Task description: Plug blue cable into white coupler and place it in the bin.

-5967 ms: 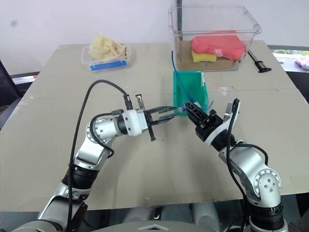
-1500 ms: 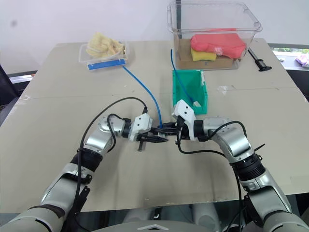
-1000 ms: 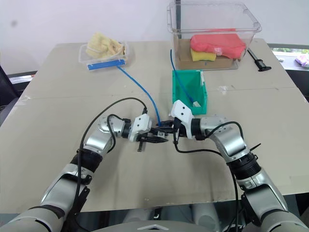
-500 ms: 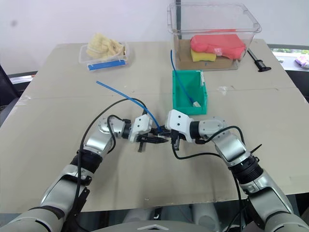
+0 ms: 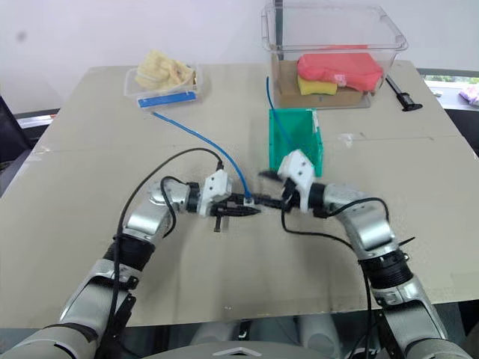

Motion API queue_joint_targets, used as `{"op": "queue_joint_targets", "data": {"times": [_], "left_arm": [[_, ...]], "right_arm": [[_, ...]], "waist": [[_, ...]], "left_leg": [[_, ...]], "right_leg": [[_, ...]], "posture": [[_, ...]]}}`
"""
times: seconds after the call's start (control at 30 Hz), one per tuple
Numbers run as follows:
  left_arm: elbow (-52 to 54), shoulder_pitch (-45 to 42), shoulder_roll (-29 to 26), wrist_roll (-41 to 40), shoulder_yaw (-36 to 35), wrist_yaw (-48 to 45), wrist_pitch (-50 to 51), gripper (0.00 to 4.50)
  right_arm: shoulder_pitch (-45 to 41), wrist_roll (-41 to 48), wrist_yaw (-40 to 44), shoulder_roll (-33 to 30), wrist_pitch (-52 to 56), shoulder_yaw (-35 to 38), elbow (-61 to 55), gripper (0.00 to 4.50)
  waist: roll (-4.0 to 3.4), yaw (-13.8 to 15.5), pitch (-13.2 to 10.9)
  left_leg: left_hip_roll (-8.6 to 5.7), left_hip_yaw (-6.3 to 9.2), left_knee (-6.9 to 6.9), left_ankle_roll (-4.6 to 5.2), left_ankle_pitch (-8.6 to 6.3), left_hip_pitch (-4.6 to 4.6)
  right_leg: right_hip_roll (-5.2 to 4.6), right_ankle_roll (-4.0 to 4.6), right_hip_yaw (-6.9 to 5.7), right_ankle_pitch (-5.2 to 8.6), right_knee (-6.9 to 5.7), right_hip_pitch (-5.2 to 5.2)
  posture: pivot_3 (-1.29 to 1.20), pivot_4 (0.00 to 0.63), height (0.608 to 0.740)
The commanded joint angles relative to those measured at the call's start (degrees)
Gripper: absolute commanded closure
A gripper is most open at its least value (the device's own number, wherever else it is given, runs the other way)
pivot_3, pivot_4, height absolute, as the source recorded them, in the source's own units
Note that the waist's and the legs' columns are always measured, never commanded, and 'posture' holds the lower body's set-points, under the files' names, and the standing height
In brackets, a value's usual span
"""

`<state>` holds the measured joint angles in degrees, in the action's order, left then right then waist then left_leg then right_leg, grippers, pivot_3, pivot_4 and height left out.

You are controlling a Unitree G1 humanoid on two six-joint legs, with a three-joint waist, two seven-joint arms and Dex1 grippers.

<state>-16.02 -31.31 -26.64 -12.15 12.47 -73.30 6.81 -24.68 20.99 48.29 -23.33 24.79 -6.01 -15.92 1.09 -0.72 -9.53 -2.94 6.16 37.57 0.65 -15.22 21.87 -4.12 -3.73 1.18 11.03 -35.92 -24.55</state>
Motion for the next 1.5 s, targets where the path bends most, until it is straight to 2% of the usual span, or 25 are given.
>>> {"op": "queue_joint_targets", "data": {"times": [0.03,0.13,0.2,0.3,0.37,0.5,0.57,0.6,0.67,0.8,0.9,0.97,1.07,1.17,1.3,1.4,1.5], "left_arm": [[7.4,-1.88,0.79,-4.75,-3.67,6.26,13.66,4.08],[10.82,-5.57,2.76,-8.26,-6.14,12.8,27.2,4.08],[10.73,-13.11,5.79,-9.74,-8.31,20.82,40.75,4.08],[5.59,-22.75,10.16,-10.62,-10.45,28.26,52.13,4.08],[1.2,-26.89,12.0,-9.81,-10.7,30.84,53.61,4.08],[-14.96,-37.45,18.05,-6.35,-10.17,36.64,50.44,4.08],[-23.26,-41.38,19.85,-4.42,-9.28,37.82,48.94,3.07],[-26.32,-42.72,20.3,-3.44,-8.88,37.99,47.16,2.9],[-31.18,-45.46,21.08,-2.87,-10.04,39.08,44.61,2.04],[-31.99,-47.77,19.79,-4.04,-11.84,37.67,47.65,0.12],[-22.51,-44.94,15.24,-6.87,-12.03,34.91,57.64,0.05],[-12.07,-40.64,11.75,-10.05,-12.15,32.52,62.07,0.05],[8.91,-26.81,7.91,-11.01,-13.58,30.79,50.94,0.05],[22.78,-13.34,3.29,-12.46,-15.45,25.84,41.6,0.05],[33.22,3.82,-1.47,-16.4,-20.14,21.53,36.57,0.05],[37.06,15.5,-6.24,-16.29,-22.38,16.7,29.57,0.05],[39.01,24.54,-9.26,-16.52,-25.49,16.03,26.87,0.05]], "right_arm": [[6.08,4.26,-2.48,-4.81,4.83,6.39,-14.47,0.18],[12.4,1.85,-5.09,-10.05,6.71,9.12,-21.68,0.18],[19.5,-2.29,-10.46,-11.66,8.3,13.21,-26.7,0.18],[27.28,-3.72,-15.5,-11.43,11.38,18.17,-33.3,0.18],[29.83,-3.16,-17.77,-10.58,13.13,20.53,-36.32,0.18],[35.0,-2.0,-20.7,-9.24,16.11,24.12,-41.11,0.18],[36.09,-2.34,-21.47,-9.3,16.5,24.43,-41.81,0.11],[36.3,-2.33,-21.84,-9.17,16.61,24.46,-42.0,0.11],[36.86,-2.36,-22.61,-8.85,16.6,24.35,-42.28,0.11],[37.84,-2.33,-23.57,-8.47,16.4,23.86,-42.64,0.11],[38.24,-2.26,-23.48,-8.21,15.4,23.13,-41.71,0.11],[37.87,-1.84,-22.72,-8.37,14.63,23.04,-40.42,0.11],[36.56,-0.97,-21.06,-8.74,12.51,23.65,-37.53,0.11],[35.13,0.85,-18.69,-9.25,10.43,24.59,-34.63,0.11],[35.69,3.01,-13.96,-10.35,5.85,26.55,-30.67,0.11],[38.38,4.2,-9.61,-11.97,3.07,28.61,-27.92,0.11],[43.15,4.9,-4.47,-14.29,0.16,31.74,-25.43,0.11]], "waist": [[0.01,0.16,0.0],[0.04,0.33,-0.02],[0.08,0.35,-0.05],[0.11,0.81,-0.07],[0.07,0.36,-0.05],[0.06,-0.02,-0.04],[0.06,-0.12,-0.05],[0.07,-0.11,-0.06],[0.08,-0.14,-0.06],[0.08,-0.08,-0.08],[0.05,-0.43,-0.1],[0.03,-0.54,-0.11],[-0.01,-0.93,-0.09],[-0.02,-0.77,-0.08],[-0.05,-0.16,-0.06],[-0.05,0.53,-0.07],[-0.05,1.58,-0.08]], "left_leg": [[0.0,0.02,0.0,0.01,0.0,0.01],[-0.05,0.14,0.02,0.23,-0.14,0.09],[-0.12,0.09,0.2,0.24,-0.14,0.07],[-0.14,0.16,0.62,0.25,-0.15,0.13],[-0.15,0.11,0.69,0.26,-0.15,-0.05],[-0.14,0.08,0.67,0.27,-0.16,-0.34],[-0.15,0.03,0.67,0.26,-0.16,-0.29],[-0.16,0.01,0.67,0.26,-0.16,-0.27],[-0.16,-0.05,0.67,0.26,-0.16,-0.23],[-0.16,-0.05,0.63,0.25,-0.16,-0.12],[-0.16,-0.06,0.63,0.25,-0.16,-0.13],[-0.1,-0.03,0.6,0.25,-0.16,-0.15],[0.07,0.05,0.53,0.2,-0.14,-0.26],[0.12,-0.07,0.51,-0.05,-0.01,-0.27],[0.13,-0.15,0.5,-0.04,-0.02,-0.23],[0.13,-0.13,0.49,0.21,-0.16,-0.21],[0.12,-0.15,0.56,0.26,-0.19,-0.21]], "right_leg": [[0.0,0.0,-0.02,0.0,0.02,0.01],[-0.01,-0.02,-0.13,0.02,0.05,0.02],[0.0,-0.03,-0.1,0.01,-0.03,0.07],[0.06,-0.06,-0.45,0.03,-0.06,0.32],[0.05,-0.11,-0.41,0.03,-0.02,0.58],[0.06,-0.38,-0.3,0.14,0.04,0.83],[0.06,-0.38,-0.35,0.14,0.04,0.81],[0.06,-0.37,-0.33,0.13,0.04,0.8],[0.05,-0.35,-0.28,0.12,0.06,0.73],[0.04,-0.2,-0.27,0.03,0.08,0.62],[0.03,-0.23,-0.24,0.05,0.08,0.62],[0.05,-0.3,-0.19,0.09,0.05,0.58],[0.04,-0.19,-0.06,0.02,0.02,0.58],[-0.01,-0.16,0.09,0.0,0.04,0.56],[-0.01,-0.15,0.15,0.0,0.1,0.48],[-0.02,-0.14,0.12,0.0,0.13,0.5],[-0.01,-0.12,0.0,0.01,0.13,0.58]], "posture": [[0.0,0.15,0.74],[0.0,0.15,0.74],[0.0,0.15,0.74],[0.0,0.15,0.74],[0.0,0.15,0.74],[0.0,0.15,0.74],[0.0,0.15,0.74],[0.0,0.15,0.74],[0.0,0.15,0.74],[0.0,0.15,0.74],[0.0,0.15,0.74],[0.0,0.15,0.74],[0.0,0.15,0.74],[0.0,0.15,0.74],[0.0,0.15,0.74],[0.0,0.15,0.74],[0.0,0.15,0.74]]}}
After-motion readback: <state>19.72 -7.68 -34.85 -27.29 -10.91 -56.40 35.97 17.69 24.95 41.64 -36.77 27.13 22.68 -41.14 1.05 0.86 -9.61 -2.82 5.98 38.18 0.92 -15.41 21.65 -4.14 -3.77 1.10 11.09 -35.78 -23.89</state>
